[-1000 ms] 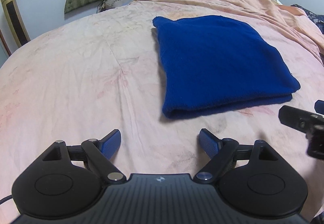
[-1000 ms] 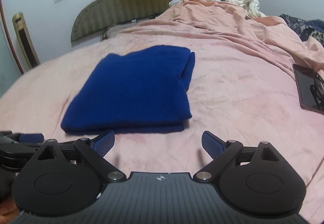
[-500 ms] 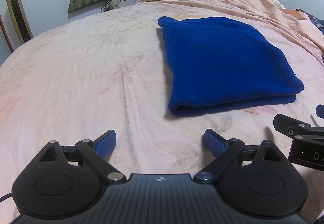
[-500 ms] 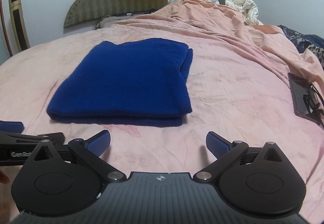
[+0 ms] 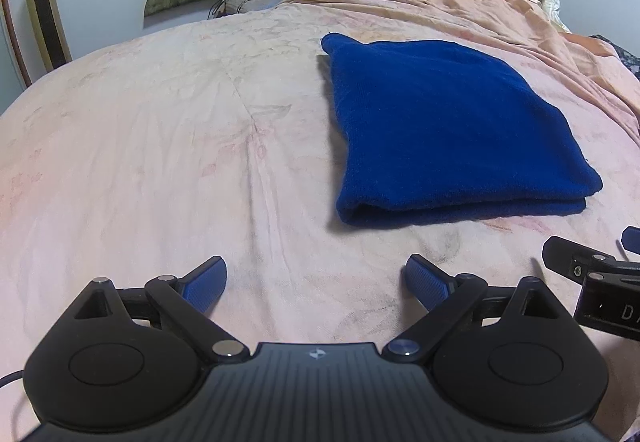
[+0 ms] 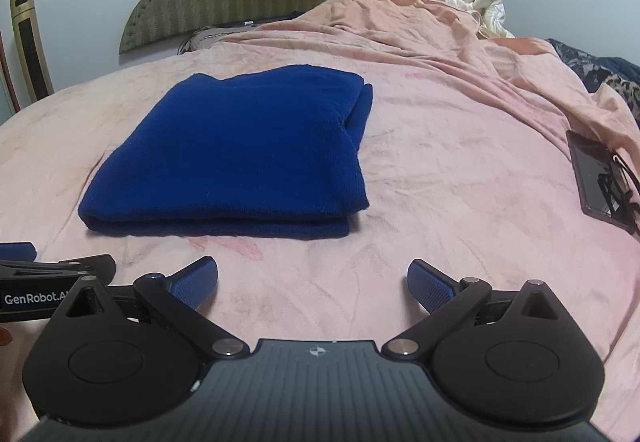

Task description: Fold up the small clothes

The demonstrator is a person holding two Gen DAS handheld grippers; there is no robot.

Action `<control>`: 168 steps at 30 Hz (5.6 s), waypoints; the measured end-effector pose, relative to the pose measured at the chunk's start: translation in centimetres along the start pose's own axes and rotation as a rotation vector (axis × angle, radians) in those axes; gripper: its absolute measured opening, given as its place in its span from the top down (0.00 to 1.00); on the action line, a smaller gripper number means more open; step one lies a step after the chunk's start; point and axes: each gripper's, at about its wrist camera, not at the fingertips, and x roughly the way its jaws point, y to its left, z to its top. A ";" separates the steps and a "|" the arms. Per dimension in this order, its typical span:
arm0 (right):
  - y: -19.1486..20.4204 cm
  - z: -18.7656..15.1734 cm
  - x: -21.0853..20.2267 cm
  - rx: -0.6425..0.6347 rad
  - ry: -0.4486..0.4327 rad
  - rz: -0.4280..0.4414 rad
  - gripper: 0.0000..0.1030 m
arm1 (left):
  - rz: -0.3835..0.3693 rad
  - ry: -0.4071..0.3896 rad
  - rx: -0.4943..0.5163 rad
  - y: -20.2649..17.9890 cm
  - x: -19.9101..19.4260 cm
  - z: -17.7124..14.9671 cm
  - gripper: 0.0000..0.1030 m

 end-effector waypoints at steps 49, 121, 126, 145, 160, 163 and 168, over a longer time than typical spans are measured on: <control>0.1 0.4 -2.2 -0.037 0.003 0.031 0.00 | -0.025 0.048 0.026 -0.8 -1.3 0.3 0.06; -0.1 0.3 -2.7 -0.022 0.025 0.037 0.00 | -0.003 0.056 0.013 -0.9 -1.8 0.2 0.06; 0.2 0.3 -2.8 -0.034 0.025 0.044 0.00 | -0.005 0.059 0.016 -1.0 -1.8 0.2 0.06; 0.1 0.2 -2.6 -0.048 0.025 0.025 0.00 | -0.001 0.067 0.012 -0.9 -1.6 0.2 0.06; 0.1 0.3 -2.8 -0.050 0.020 0.025 0.00 | 0.001 0.067 0.019 -1.1 -1.7 0.2 0.06; 0.1 0.3 -2.8 -0.050 0.018 0.027 0.00 | 0.004 0.065 0.022 -1.1 -1.7 0.2 0.06; 0.0 0.3 -2.9 -0.052 0.013 0.030 0.00 | 0.010 0.066 0.025 -1.3 -1.6 0.1 0.06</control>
